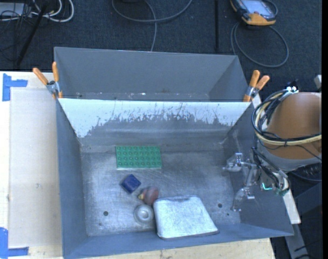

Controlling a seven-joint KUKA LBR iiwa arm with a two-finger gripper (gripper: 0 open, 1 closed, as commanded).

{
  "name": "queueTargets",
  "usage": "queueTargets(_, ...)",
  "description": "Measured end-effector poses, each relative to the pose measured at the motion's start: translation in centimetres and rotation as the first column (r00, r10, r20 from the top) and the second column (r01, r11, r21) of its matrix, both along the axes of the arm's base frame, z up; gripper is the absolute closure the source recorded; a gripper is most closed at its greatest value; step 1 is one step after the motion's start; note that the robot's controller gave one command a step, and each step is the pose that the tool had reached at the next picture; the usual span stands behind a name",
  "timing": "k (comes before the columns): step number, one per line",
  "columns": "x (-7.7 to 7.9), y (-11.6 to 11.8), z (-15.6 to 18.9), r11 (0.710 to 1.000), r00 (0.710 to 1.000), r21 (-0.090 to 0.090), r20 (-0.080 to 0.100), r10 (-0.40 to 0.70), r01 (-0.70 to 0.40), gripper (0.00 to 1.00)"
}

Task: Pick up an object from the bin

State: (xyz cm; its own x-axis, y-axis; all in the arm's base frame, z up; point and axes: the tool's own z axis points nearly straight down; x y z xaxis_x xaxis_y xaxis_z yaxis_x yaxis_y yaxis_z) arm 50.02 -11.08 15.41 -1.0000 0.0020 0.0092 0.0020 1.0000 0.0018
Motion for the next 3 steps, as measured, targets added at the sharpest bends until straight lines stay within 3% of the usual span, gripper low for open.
queueTargets(1,-1.6,7.6,-8.3,0.996,0.996,-0.003,0.016,-0.085,0.085,0.00)
queueTargets(2,-2.9,1.8,-5.4,0.972,0.972,-0.003,0.009,-0.233,0.234,0.00)
queueTargets(3,-2.7,2.0,-5.4,0.981,0.981,-0.002,0.007,-0.192,0.192,0.00)
